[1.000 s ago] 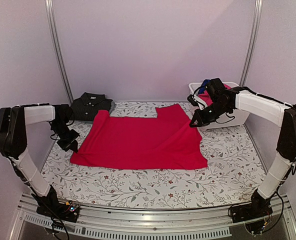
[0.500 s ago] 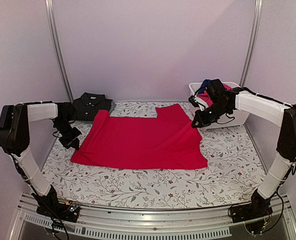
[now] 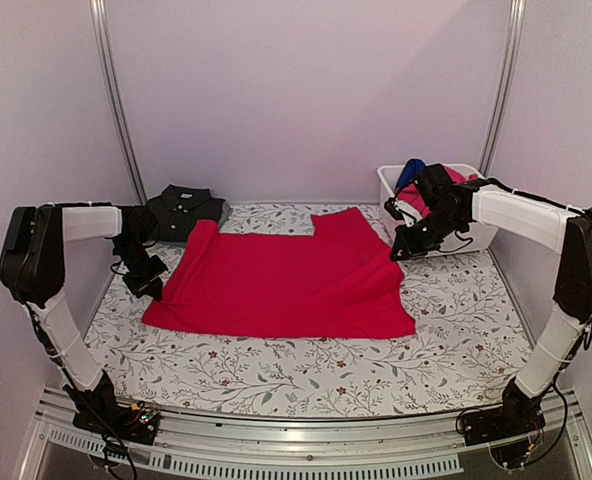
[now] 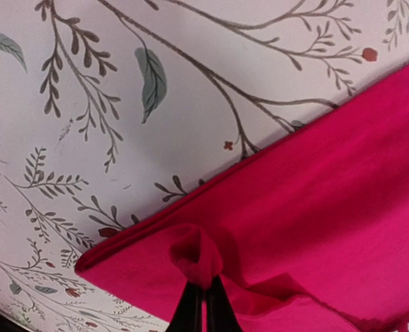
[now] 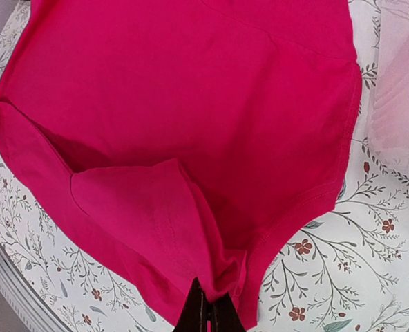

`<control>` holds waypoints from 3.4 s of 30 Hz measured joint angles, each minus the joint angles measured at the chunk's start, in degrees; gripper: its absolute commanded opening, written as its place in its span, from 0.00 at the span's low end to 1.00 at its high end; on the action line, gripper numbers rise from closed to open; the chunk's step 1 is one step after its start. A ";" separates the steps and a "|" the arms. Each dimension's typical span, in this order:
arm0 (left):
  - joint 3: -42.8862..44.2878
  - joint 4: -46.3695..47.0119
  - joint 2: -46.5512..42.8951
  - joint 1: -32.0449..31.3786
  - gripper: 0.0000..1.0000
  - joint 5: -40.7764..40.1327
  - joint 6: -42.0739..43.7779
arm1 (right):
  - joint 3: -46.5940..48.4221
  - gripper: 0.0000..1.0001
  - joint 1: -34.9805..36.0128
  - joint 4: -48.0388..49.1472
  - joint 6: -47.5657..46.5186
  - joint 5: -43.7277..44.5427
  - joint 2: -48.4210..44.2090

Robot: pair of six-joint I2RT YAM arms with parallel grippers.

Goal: Fold and stack the mixed laundry pile
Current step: Fold the flattened T-shirt at the center of the board, then smooth out the 1/3-folded T-shirt at the center of the board, then move the 1/3-folded T-shirt to the center of the board.

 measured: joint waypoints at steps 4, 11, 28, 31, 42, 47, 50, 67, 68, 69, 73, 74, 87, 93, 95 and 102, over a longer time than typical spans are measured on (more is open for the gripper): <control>0.24 0.66 0.70 -0.33 0.06 0.02 1.01 | 0.79 0.35 0.00 -0.09 0.63 0.00 0.22; 0.70 1.97 1.07 1.36 0.38 2.36 6.08 | 0.79 0.49 -1.36 -1.88 2.86 -2.12 0.09; -13.84 3.93 -9.70 6.88 0.50 8.17 14.51 | -17.29 0.45 -2.99 -1.46 12.17 -12.48 -1.16; -15.08 4.61 -10.40 7.78 0.50 8.55 14.88 | -17.29 0.44 -2.99 -0.83 12.66 -12.26 0.66; -15.26 5.75 -10.78 9.05 0.50 9.38 15.41 | -17.33 0.45 -2.99 0.07 12.74 -10.99 3.89; -15.26 6.05 -10.78 9.44 0.50 9.64 15.52 | -17.79 0.46 -2.99 -0.07 13.09 -9.90 3.85; -15.26 6.27 -10.78 9.46 0.50 9.97 15.52 | -17.79 0.46 -2.99 0.02 13.31 -9.90 3.85; -15.23 6.34 -10.78 9.68 0.47 10.47 15.47 | -23.85 0.00 -2.99 -2.05 12.92 -10.27 -0.59; -15.23 6.29 -10.80 9.73 0.47 10.43 15.45 | -24.63 0.00 -2.99 -2.12 12.96 -10.23 -1.18; -15.26 6.19 -10.82 9.73 0.47 10.36 15.45 | -25.62 0.00 -2.99 -2.21 12.98 -10.10 -1.79; -15.93 6.21 -11.32 9.75 0.45 10.25 15.21 | -26.43 0.00 -2.99 -2.03 13.49 -10.10 -2.10; -16.39 6.14 -11.43 9.75 0.45 10.16 15.04 | -26.40 0.00 -2.99 -1.81 13.73 -10.10 -2.10; -19.19 6.64 -11.10 10.08 0.15 8.35 11.30 | -25.79 0.00 -2.99 -1.25 14.29 -9.68 0.15; -19.12 6.95 -10.51 10.82 0.00 8.90 10.27 | -25.81 0.00 -2.99 -1.31 14.01 -9.44 0.15; -19.56 6.86 -11.10 11.02 0.00 9.11 9.60 | -25.81 0.00 -2.99 -1.44 14.01 -9.46 0.15; -23.15 1.18 -20.63 11.23 0.00 8.41 6.71 | -28.13 0.00 -2.99 -2.43 14.34 -9.75 -1.79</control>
